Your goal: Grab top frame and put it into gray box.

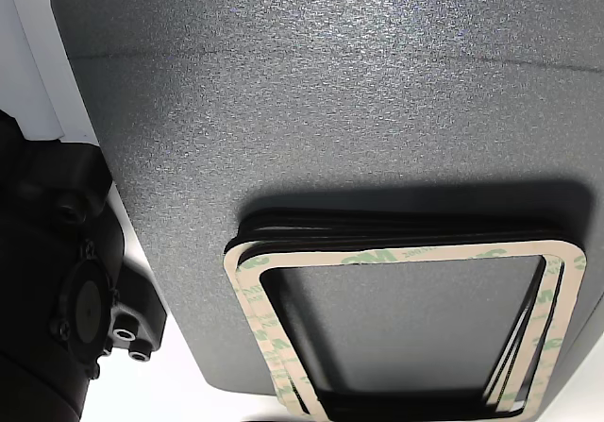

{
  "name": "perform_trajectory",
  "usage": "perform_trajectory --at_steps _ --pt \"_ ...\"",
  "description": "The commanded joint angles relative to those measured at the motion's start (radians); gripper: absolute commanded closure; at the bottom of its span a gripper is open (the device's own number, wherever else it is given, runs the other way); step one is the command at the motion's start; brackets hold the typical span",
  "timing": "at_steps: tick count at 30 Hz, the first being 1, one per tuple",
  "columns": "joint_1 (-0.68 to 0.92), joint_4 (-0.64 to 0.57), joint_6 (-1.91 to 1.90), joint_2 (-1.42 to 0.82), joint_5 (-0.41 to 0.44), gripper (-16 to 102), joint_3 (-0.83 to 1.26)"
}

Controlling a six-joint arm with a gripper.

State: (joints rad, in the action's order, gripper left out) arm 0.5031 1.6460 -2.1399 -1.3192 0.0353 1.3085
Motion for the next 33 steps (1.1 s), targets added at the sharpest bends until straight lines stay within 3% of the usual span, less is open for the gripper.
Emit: perform_trajectory --at_steps 1,33 --pt "-0.014 0.011 -0.002 -0.018 -0.006 99 -0.023" --pt "-0.017 0.011 0.000 -0.003 0.003 99 -0.021"
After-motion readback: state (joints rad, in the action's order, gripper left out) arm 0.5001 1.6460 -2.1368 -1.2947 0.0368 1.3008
